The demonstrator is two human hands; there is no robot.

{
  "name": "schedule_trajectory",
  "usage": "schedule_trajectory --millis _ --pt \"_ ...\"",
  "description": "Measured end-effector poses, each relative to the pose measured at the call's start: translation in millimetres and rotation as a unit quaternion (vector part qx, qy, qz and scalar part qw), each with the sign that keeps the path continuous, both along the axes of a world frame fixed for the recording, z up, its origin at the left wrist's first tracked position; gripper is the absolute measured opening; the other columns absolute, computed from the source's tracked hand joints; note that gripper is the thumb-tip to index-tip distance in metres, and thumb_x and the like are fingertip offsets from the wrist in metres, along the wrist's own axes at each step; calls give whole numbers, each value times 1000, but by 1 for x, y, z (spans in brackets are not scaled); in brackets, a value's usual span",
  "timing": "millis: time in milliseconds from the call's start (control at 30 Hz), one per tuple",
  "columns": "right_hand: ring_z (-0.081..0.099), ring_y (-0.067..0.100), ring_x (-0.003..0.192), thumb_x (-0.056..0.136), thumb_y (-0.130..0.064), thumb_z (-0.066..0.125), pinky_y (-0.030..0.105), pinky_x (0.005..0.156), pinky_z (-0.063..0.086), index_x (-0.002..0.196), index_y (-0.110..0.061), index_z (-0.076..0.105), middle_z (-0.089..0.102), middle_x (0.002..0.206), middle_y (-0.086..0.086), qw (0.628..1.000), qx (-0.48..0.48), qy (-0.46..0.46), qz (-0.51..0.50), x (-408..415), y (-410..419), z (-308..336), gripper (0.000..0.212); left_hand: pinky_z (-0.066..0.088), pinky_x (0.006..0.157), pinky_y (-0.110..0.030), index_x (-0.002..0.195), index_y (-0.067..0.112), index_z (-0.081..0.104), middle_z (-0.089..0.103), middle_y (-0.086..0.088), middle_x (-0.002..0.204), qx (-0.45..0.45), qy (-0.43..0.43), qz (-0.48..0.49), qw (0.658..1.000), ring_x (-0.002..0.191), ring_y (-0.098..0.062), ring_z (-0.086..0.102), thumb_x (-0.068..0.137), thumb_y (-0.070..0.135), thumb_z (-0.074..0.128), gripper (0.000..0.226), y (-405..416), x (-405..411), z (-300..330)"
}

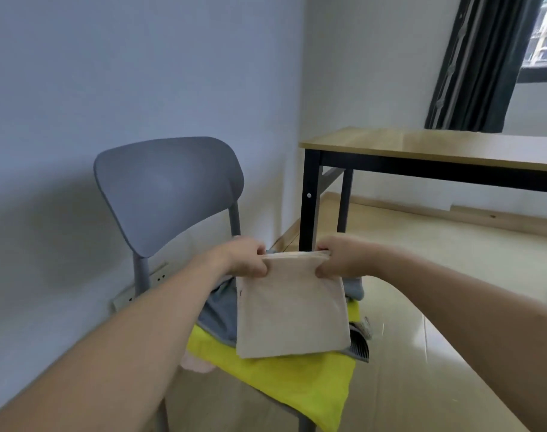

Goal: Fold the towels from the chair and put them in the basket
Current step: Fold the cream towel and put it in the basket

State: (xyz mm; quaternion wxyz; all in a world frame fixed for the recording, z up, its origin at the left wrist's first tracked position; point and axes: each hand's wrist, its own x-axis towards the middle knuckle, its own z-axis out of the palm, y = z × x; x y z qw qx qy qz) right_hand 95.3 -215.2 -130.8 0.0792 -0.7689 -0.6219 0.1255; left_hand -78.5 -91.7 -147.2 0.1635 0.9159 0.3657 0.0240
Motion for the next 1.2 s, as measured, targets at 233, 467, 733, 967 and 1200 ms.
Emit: schedule_trajectory --millis 233,467,733,967,1200 --pt "56 23 78 79 -12 60 33 66 48 92 -24 49 57 89 -1 982 182 53 5 -41 -74 6 21 47 74 -39 91 12 56 59 -9 95 387 6 -130 913 87 -30 57 71 14 60 20 -73 -57 26" --pt "54 27 80 80 -24 49 36 65 42 79 -31 33 57 87 0 997 36 74 -5 -72 -150 -120 17 42 82 -37 120 17 52 56 -7 114 211 108 -147 960 107 -30 53 83 6 45 39 -144 -106 -86" --pt "42 13 71 86 -28 62 25 59 37 100 -20 38 51 88 -1 993 39 113 -10 -65 -139 -93 30 17 115 -31 144 26 25 28 4 144 152 79 -128 977 136 -18 23 64 65 55 94 -141 -111 -89" --pt "47 8 76 84 -29 68 22 63 40 83 -27 47 50 85 -9 982 3 186 -33 -51 -120 -81 21 39 62 -30 98 18 50 63 -4 97 124 -30 -42 991 89 -25 60 80 34 54 24 -145 -81 -83" --pt "51 21 96 90 -47 55 39 89 46 105 -15 50 52 102 3 959 19 246 -144 -37 -94 -99 35 34 52 -26 71 21 55 54 5 67 -147 -176 119 966 60 -10 49 83 37 62 22 -93 -63 -74"
